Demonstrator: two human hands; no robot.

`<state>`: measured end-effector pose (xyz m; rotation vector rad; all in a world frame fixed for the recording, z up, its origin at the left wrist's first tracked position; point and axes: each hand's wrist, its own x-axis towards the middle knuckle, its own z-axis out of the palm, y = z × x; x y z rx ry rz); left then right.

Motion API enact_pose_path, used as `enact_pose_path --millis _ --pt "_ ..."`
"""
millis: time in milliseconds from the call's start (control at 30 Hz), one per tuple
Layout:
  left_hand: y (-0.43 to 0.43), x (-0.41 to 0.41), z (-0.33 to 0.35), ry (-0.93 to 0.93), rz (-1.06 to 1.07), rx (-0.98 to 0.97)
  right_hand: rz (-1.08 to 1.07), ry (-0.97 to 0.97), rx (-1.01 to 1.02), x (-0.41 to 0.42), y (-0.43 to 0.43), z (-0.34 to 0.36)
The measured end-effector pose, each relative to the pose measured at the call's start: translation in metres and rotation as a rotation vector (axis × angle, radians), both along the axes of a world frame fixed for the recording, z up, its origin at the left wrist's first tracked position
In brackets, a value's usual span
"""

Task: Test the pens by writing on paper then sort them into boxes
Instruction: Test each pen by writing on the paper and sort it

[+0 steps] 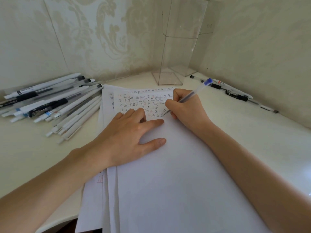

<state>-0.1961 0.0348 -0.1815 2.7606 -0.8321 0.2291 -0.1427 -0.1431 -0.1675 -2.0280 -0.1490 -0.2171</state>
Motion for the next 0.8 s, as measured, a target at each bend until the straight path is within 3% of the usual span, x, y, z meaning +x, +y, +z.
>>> enact_pose_path --millis 467,633,800 --pt "0.001 0.002 -0.003 -0.031 -0.034 -0.01 -0.015 -0.007 0.046 0.001 -0.003 -0.001" --pt "0.006 0.003 -0.004 0.141 -0.005 -0.393 -0.014 0.014 0.263 -0.003 -0.006 0.005" --pt "0.006 0.005 -0.001 0.069 0.094 -0.621 0.21 0.055 0.486 -0.011 -0.006 0.011"
